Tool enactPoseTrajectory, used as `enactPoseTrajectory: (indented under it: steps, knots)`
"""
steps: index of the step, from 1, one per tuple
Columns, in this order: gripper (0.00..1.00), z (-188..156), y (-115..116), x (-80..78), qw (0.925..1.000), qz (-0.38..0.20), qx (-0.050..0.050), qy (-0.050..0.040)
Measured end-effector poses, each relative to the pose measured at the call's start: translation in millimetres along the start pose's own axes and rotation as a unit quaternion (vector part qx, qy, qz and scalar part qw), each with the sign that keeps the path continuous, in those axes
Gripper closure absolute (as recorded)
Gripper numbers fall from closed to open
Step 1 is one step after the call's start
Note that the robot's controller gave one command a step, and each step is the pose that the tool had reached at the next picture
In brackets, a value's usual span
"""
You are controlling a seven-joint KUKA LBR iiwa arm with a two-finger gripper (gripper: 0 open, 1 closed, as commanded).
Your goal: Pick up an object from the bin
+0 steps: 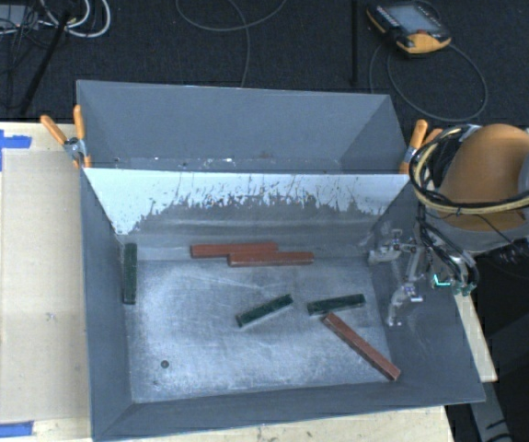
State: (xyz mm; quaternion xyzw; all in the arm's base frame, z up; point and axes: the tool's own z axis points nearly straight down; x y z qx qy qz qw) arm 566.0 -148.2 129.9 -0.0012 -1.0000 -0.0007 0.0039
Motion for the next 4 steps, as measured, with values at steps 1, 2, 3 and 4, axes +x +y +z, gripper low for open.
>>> enactPoseTrajectory:
  steps: [1, 2, 3, 4]
  knots:
    - [0.00, -4, 0, -2.0, 1.0000, -0.002, 0.001, -0.0033]
    - [1.00, 55, 17, -12.2, 0.9999, -0.011, 0.002, -0.0087]
    - [1.00, 55, 17, -12.2, 0.9999, -0.011, 0.002, -0.0086]
    - [1.00, -126, 8, -30.6, 0.9997, -0.024, 0.002, -0.0089]
